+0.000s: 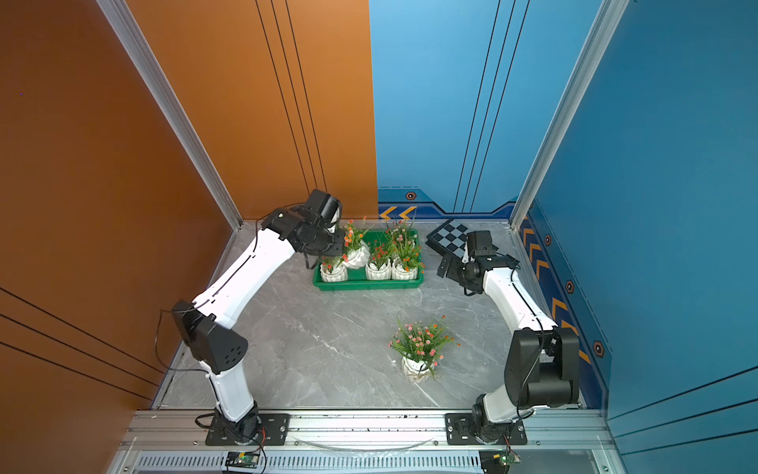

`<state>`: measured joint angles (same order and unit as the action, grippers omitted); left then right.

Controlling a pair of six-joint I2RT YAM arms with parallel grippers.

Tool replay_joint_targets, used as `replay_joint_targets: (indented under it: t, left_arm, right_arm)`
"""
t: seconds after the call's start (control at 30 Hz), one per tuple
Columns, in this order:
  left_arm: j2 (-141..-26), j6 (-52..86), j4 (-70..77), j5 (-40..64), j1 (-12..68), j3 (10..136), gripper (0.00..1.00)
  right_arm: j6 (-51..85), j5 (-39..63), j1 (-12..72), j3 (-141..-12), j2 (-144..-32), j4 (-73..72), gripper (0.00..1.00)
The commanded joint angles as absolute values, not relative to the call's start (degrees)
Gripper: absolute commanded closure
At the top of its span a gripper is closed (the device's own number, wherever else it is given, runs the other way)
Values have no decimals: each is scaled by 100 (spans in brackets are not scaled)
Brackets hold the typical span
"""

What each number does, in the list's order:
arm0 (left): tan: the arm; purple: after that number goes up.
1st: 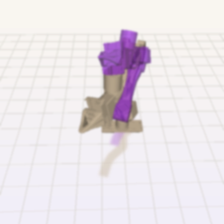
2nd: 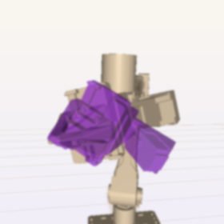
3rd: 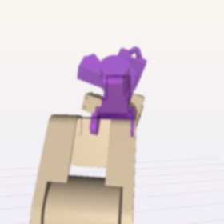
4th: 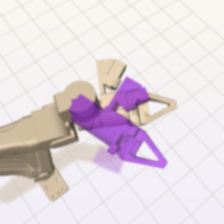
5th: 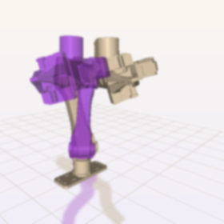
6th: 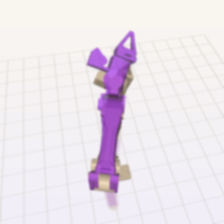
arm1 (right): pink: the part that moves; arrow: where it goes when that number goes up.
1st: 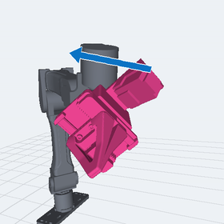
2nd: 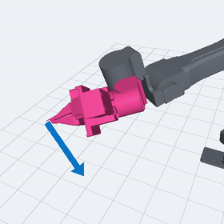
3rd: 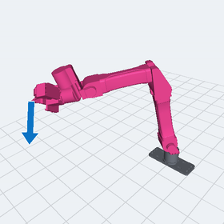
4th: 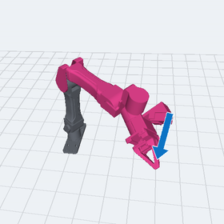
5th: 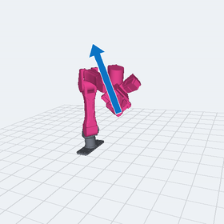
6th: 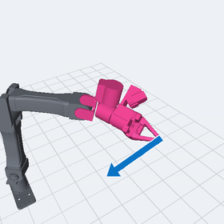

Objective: Put the potted gypsophila into the storage box
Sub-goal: Place the baby's breath potted plant at the storage box.

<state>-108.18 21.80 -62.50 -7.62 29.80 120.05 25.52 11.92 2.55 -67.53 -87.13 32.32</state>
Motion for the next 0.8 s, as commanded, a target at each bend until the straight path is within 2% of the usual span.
replay_joint_targets:
  t: [0.0,0.43,0.77]
  left_arm:
    - [-11195,1969,-6188,-949,2838,12820,100]
    - [-13325,1697,-6160,-1151,2504,15636,100]
    - [-13978,1614,-5958,-1081,2516,15619,100]
  right_arm:
    - [2548,1278,221,-6967,-8831,3219,0]
    - [2558,1353,221,-7185,-8993,3234,0]
    - [2540,1363,211,-7241,-9164,3244,0]
